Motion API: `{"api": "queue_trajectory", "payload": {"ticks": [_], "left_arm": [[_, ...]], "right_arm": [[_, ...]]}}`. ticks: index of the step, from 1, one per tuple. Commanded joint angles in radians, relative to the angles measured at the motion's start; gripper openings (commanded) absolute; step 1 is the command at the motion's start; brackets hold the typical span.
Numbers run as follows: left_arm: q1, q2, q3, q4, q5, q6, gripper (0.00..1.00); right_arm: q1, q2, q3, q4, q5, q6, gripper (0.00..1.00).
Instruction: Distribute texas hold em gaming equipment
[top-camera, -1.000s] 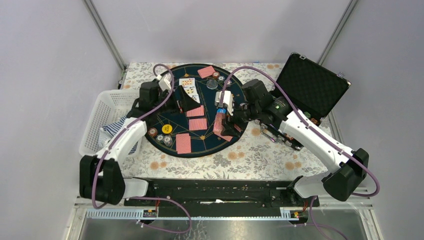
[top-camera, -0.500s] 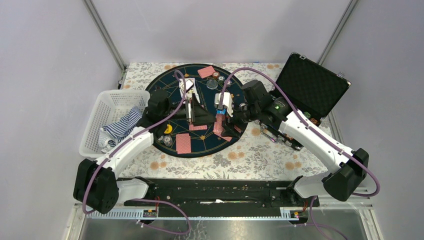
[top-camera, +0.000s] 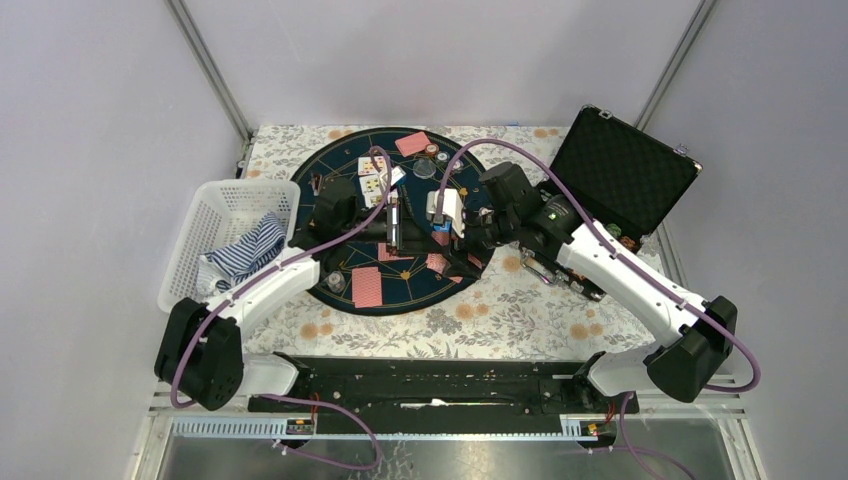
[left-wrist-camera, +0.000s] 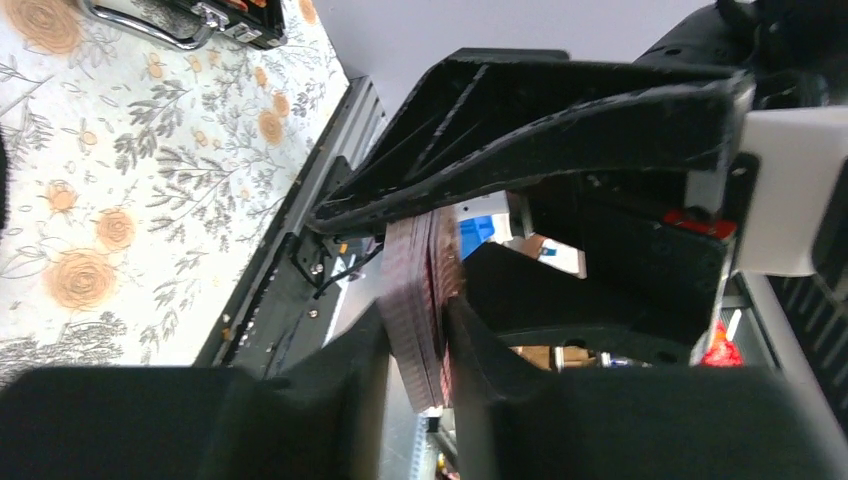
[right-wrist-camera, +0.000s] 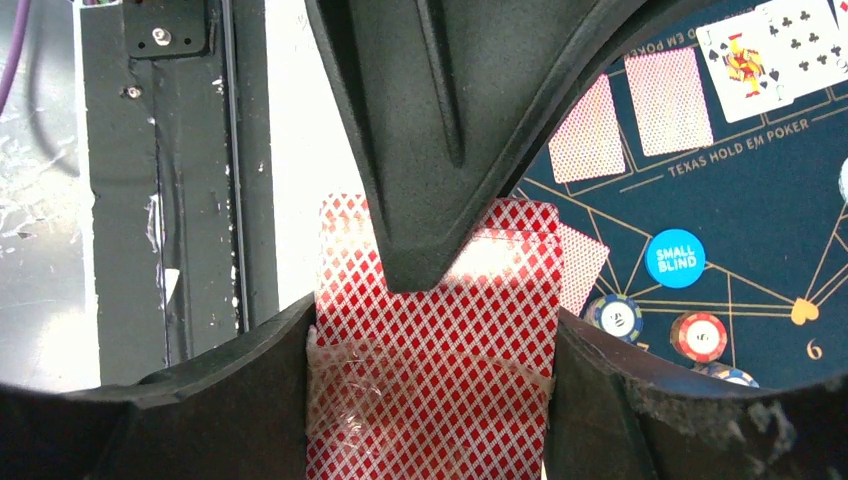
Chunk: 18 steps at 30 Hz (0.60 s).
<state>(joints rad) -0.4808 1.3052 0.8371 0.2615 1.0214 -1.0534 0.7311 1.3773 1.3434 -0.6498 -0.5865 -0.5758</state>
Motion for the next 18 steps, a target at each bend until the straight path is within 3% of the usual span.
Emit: {"api": "queue_trajectory", "payload": {"ticks": [1, 3, 6, 13, 18], "left_arm": [[-0.008, 0.014, 0.046, 0.039, -0.006, 0.004, 0.22], [-0.008, 0.016, 0.048, 0.036, -0.005, 0.008, 0.04], [-0.008, 0.014, 0.053, 0.006, -0.012, 0.026, 0.0], [-0.008, 0.024, 0.066, -0.008, -0.024, 0.018, 0.0], [-0.008, 0.039, 0.064, 0.0, -0.02, 0.006, 0.0]], "right_arm": [[0.02, -0.001, 0.057, 0.0, 0.012, -0.018, 0.2], [0.022, 0.0, 0.061, -0.01, 0.029, -0.022, 0.43], [0.024, 0.001, 0.063, -0.026, 0.057, -0.034, 0.66], [0.048, 0.038, 0.097, -0.102, 0.141, -0.085, 0.9], [0.059, 0.058, 0.114, -0.12, 0.162, -0.1, 0.91]]}}
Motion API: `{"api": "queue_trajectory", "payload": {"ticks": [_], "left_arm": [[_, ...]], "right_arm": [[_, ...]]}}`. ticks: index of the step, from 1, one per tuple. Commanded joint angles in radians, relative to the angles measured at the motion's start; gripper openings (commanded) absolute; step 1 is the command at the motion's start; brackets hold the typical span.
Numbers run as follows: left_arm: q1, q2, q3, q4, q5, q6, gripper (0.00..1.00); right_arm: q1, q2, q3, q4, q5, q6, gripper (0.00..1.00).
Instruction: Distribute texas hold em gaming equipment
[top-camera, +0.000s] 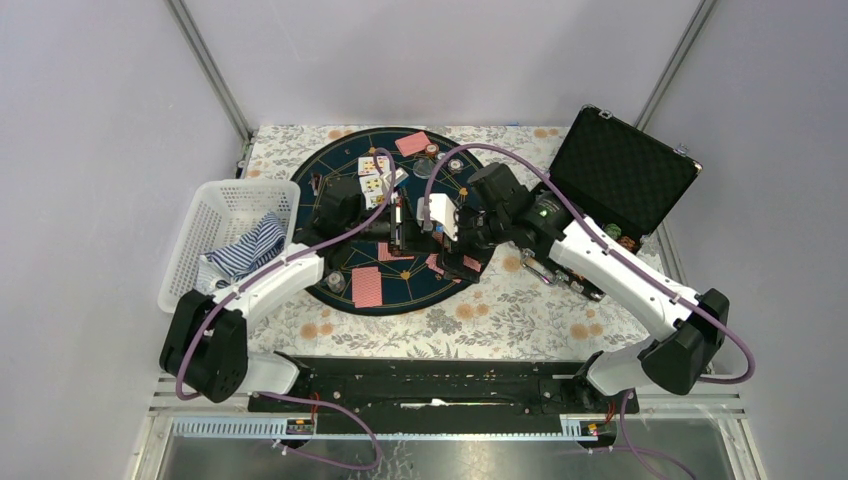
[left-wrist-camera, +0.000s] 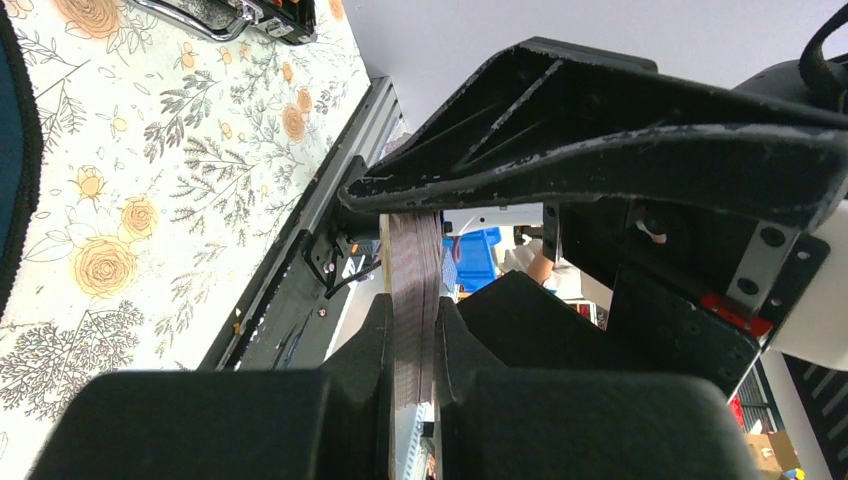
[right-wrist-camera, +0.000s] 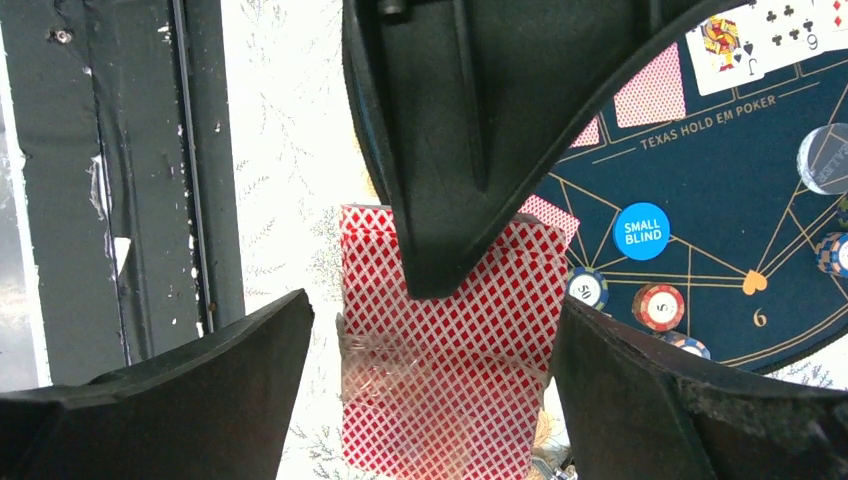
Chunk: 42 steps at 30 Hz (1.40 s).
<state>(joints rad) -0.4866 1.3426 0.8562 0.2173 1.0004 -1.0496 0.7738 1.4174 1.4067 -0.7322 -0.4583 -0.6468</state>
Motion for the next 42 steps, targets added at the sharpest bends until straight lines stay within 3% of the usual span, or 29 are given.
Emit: {"api": "queue_trajectory", "payload": {"ticks": [1, 6, 9, 15, 17, 20, 25, 29, 42], "left_arm": [[-0.003, 0.004, 0.043, 0.055, 0.003, -0.01, 0.0], [-0.003, 0.012, 0.035, 0.095, 0.01, -0.046, 0.0], [-0.002, 0.015, 0.028, 0.105, 0.013, -0.056, 0.0], [-0.002, 0.02, 0.027, 0.102, 0.005, -0.056, 0.02], [-0.002, 0.017, 0.027, 0.086, 0.004, -0.045, 0.29], [0.015, 0.006, 0.032, 0.02, -0.011, -0.001, 0.61], [0.102, -0.026, 0.025, -0.099, -0.033, 0.103, 0.88], [0.172, -0.041, 0.035, -0.198, -0.053, 0.179, 0.93], [0.265, -0.049, 0.05, -0.249, -0.075, 0.217, 0.99]], "right_arm": [[0.018, 0.024, 0.052, -0.044, 0.037, -0.033, 0.91], [0.037, 0.047, 0.057, -0.057, 0.104, -0.054, 0.85], [0.042, 0.055, 0.063, -0.064, 0.131, -0.064, 0.75], [0.044, 0.048, 0.064, -0.049, 0.154, -0.069, 0.4], [0.044, 0.041, 0.057, -0.047, 0.156, -0.074, 0.33], [0.044, 0.015, 0.026, -0.038, 0.153, -0.08, 0.28], [0.042, -0.052, -0.088, -0.03, 0.149, -0.109, 0.24], [0.004, -0.078, -0.212, -0.029, 0.105, -0.173, 0.2], [-0.248, -0.046, -0.549, 0.156, 0.079, -0.47, 0.15]]}}
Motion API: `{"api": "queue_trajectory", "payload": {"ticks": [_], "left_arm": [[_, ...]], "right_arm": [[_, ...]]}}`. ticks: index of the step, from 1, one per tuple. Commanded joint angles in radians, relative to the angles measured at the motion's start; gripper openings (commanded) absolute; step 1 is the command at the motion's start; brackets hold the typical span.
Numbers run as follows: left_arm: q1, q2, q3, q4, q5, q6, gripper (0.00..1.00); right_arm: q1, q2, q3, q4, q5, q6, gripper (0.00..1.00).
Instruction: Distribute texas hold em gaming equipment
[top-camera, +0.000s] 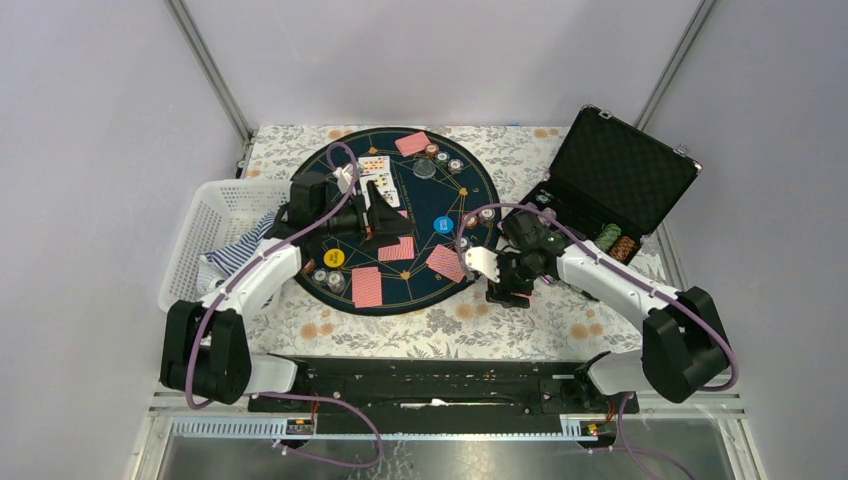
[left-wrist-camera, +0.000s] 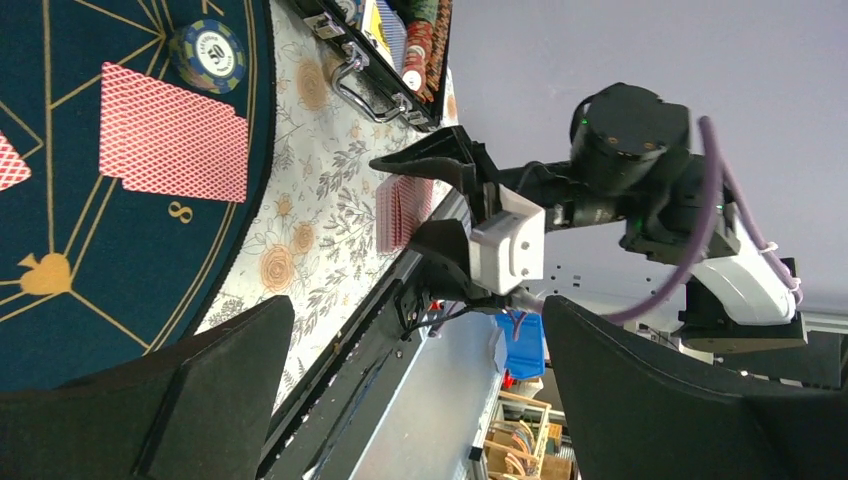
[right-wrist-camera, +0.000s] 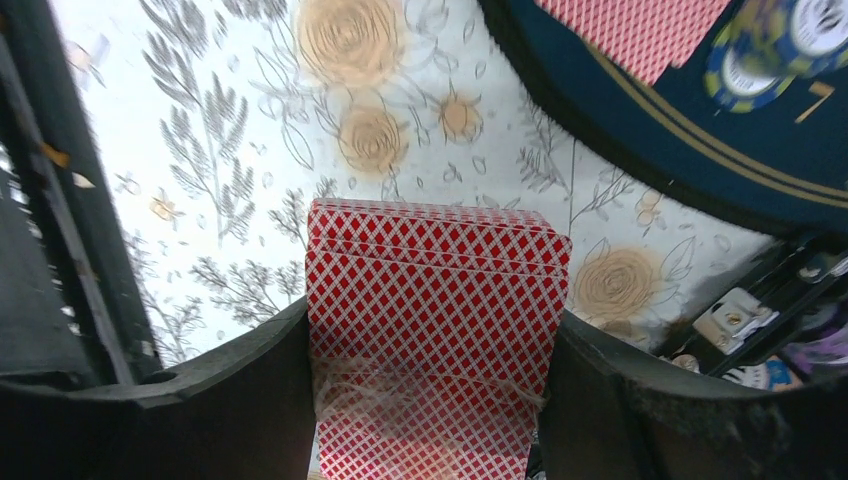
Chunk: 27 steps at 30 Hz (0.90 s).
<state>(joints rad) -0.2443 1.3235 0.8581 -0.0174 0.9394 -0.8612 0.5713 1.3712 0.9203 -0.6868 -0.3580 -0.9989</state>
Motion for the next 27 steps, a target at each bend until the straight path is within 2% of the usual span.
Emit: {"api": "queue_trajectory", "payload": {"ticks": [1, 11, 19, 22, 27], "left_arm": [[0.029, -0.032, 0.05, -0.023, -0.018, 0.034, 0.99], [0.099, -0.049, 0.051, -0.081, -0.031, 0.078, 0.99], [0.121, -0.035, 0.07, -0.111, -0.042, 0.103, 0.99], [0.122, -0.038, 0.068, -0.121, -0.047, 0.112, 0.99], [0.128, -0.035, 0.069, -0.126, -0.055, 0.12, 0.99]], "right_arm": [[-0.054, 0.004, -0.084, 0.134, -0.02, -0.126, 0.15], [-0.109, 0.072, -0.183, 0.23, -0.046, -0.185, 0.18], [-0.112, 0.109, -0.216, 0.282, -0.034, -0.196, 0.24], [-0.113, 0.125, -0.218, 0.292, -0.034, -0.2, 0.28], [-0.115, 0.158, -0.209, 0.305, -0.025, -0.193, 0.41]]}}
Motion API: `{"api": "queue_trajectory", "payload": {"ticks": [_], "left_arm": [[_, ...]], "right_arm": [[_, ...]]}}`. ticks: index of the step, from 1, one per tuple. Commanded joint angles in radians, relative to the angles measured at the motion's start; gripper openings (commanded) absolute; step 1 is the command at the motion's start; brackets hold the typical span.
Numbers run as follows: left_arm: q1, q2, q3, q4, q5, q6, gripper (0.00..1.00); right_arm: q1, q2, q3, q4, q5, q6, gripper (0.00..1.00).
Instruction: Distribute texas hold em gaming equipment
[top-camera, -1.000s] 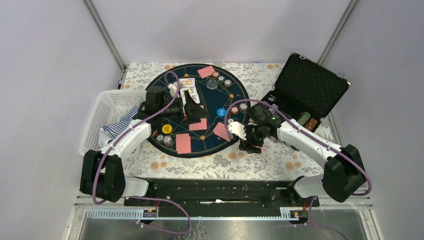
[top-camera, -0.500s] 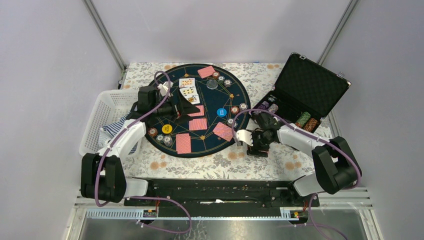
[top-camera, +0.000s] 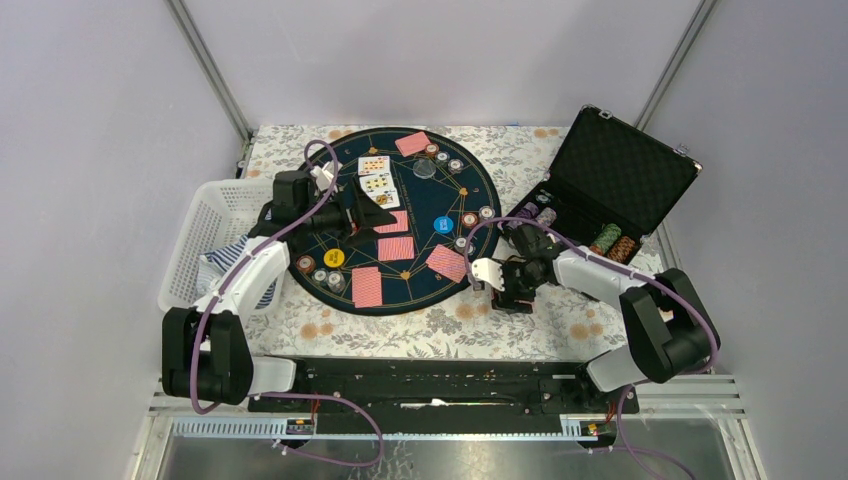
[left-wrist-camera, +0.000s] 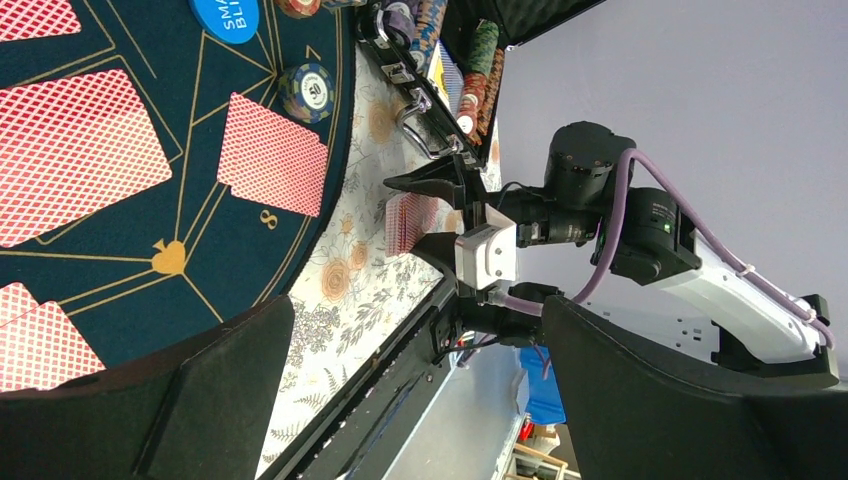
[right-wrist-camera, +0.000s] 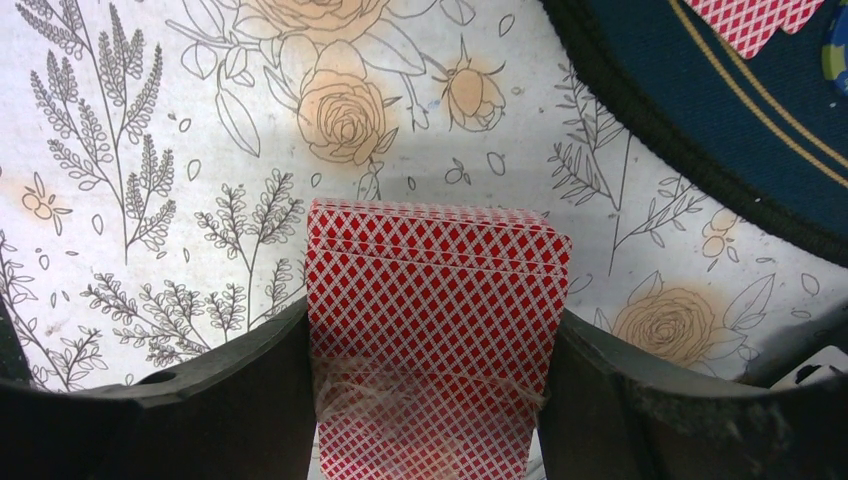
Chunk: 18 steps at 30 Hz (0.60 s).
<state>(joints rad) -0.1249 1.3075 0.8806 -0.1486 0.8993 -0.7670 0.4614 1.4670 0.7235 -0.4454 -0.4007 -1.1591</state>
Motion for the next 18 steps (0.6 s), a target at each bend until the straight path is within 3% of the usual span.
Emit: {"api": "queue_trajectory", "payload": {"ticks": [1, 11, 18], "left_arm": [[0.011, -0.017, 0.049, 0.003, -0.017, 0.029, 0.99], [0.022, -0.005, 0.088, -0.05, -0.039, 0.077, 0.99], [0.027, -0.001, 0.112, -0.081, -0.045, 0.102, 0.99]], "right_arm": [[-0.004, 0.068, -0.012, 0.064, 0.017, -0.032, 0.44], [-0.007, 0.062, -0.026, 0.066, 0.019, -0.036, 0.65], [-0.006, 0.042, -0.024, 0.041, 0.013, -0.039, 0.86]]}}
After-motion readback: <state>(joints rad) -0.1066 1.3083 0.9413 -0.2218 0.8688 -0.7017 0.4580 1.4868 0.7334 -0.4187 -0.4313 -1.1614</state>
